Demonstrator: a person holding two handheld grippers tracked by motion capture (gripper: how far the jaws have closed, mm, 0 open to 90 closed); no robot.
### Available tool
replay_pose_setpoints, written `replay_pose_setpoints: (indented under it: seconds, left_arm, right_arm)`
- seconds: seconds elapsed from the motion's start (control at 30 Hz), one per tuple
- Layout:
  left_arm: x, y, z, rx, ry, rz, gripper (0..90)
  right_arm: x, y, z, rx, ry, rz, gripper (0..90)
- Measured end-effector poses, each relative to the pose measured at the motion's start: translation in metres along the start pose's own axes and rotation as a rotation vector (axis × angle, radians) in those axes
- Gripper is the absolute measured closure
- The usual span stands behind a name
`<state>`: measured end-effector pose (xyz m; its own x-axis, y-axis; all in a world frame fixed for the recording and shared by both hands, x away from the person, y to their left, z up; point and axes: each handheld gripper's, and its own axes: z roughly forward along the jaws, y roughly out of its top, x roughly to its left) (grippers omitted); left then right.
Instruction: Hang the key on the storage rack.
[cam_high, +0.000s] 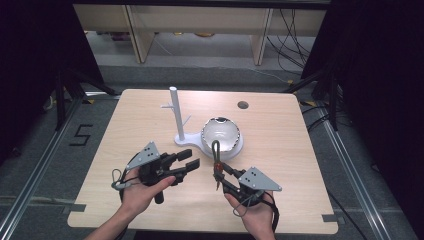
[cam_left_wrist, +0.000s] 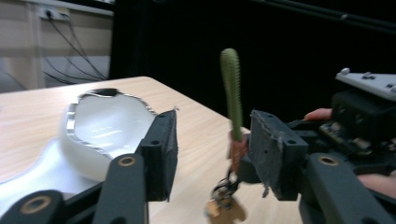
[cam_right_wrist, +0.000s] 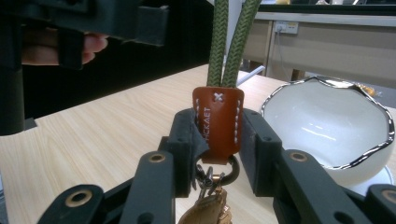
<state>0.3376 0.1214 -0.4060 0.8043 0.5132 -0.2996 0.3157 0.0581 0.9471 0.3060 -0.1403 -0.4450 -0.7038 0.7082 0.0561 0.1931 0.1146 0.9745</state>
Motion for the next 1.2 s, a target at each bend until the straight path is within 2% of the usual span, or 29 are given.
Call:
replay_pose_setpoints:
  seconds: [0.1, 0.17, 0.2, 0.23, 0.27, 0.3, 0.33, 0.37, 0.47, 0.5, 0.57, 0.67, 0.73, 0.77, 0.8, 0.83, 0.93, 0.97, 1.03, 1.1, 1.13, 1.2]
  left_arm:
    - [-0.002, 0.002, 0.007, -0.004, -0.021, -0.006, 57.5]
    - [-0.002, 0.003, 0.011, -0.002, -0.028, -0.01, 60.0]
    - [-0.003, 0.004, 0.013, 0.001, -0.031, -0.014, 60.9]
    - [-0.003, 0.004, 0.015, 0.007, -0.034, -0.009, 62.2]
    - [-0.004, 0.005, 0.017, 0.01, -0.038, -0.01, 63.4]
    - [-0.004, 0.005, 0.018, 0.014, -0.04, -0.008, 64.7]
    - [-0.005, 0.005, 0.019, 0.019, -0.042, -0.006, 65.9]
    - [-0.005, 0.005, 0.02, 0.022, -0.045, -0.005, 66.9]
    - [-0.006, 0.005, 0.023, 0.032, -0.049, -0.001, 70.1]
    - [-0.006, 0.005, 0.024, 0.034, -0.048, -0.002, 70.8]
    - [-0.006, 0.005, 0.025, 0.037, -0.046, 0.001, 72.0]
    - [-0.006, 0.004, 0.025, 0.042, -0.041, 0.003, 74.3]
    - [-0.005, 0.003, 0.026, 0.044, -0.041, 0.006, 74.6]
    - [-0.006, 0.002, 0.026, 0.047, -0.036, -0.001, 74.6]
    - [-0.006, 0.002, 0.026, 0.047, -0.036, -0.001, 75.2]
    - [-0.006, 0.001, 0.026, 0.04, -0.031, 0.004, 77.2]
    - [-0.006, 0.001, 0.025, 0.037, -0.028, 0.006, 82.1]
    - [-0.006, 0.001, 0.025, 0.041, -0.018, -0.01, 82.7]
    - [-0.006, 0.001, 0.025, 0.045, -0.024, 0.006, 83.0]
    - [-0.006, 0.001, 0.025, 0.048, -0.018, 0.003, 83.0]
    - [-0.007, 0.001, 0.025, 0.048, -0.02, 0.0, 83.0]
    - [-0.006, 0.0, 0.025, 0.05, -0.011, -0.002, 83.1]
  right_arm:
    - [0.001, 0.0, 0.002, -0.003, -0.009, -0.026, 68.4]
    - [0.004, 0.0, 0.002, 0.008, 0.0, -0.003, 68.4]
    - [0.003, 0.0, 0.002, 0.008, -0.013, -0.031, 68.4]
    - [0.003, -0.001, 0.003, -0.007, -0.005, -0.025, 68.4]
    - [0.004, 0.0, 0.003, 0.005, -0.008, -0.03, 68.4]
    - [0.005, -0.001, 0.003, 0.017, -0.007, -0.014, 68.4]
    - [0.004, -0.001, 0.004, 0.002, -0.008, -0.032, 68.4]
    - [0.006, -0.001, 0.004, 0.017, 0.005, -0.016, 68.4]
    - [0.006, -0.001, 0.003, 0.024, -0.006, -0.027, 68.4]
    - [0.006, -0.001, 0.005, 0.015, 0.005, -0.03, 68.4]
    - [0.005, -0.001, 0.005, -0.001, -0.004, -0.055, 68.4]
    - [0.005, -0.001, 0.005, 0.003, -0.005, -0.063, 68.4]
    - [0.007, -0.001, 0.005, 0.018, -0.001, -0.049, 68.4]
    - [0.009, -0.001, 0.004, 0.027, -0.005, -0.018, 68.4]
    - [0.009, -0.001, 0.004, 0.027, -0.005, -0.018, 68.4]
    - [0.007, -0.001, 0.005, 0.019, -0.024, -0.058, 68.4]
    - [0.007, -0.001, 0.005, 0.018, -0.013, -0.064, 68.3]
    - [0.008, -0.002, 0.007, 0.006, 0.0, -0.057, 68.3]
    - [0.008, -0.002, 0.008, 0.006, -0.001, -0.063, 68.3]
    - [0.01, -0.002, 0.006, 0.031, -0.012, -0.058, 68.3]
    - [0.009, -0.002, 0.007, 0.015, -0.013, -0.083, 68.3]
    - [0.01, -0.002, 0.007, 0.012, -0.022, -0.075, 68.3]
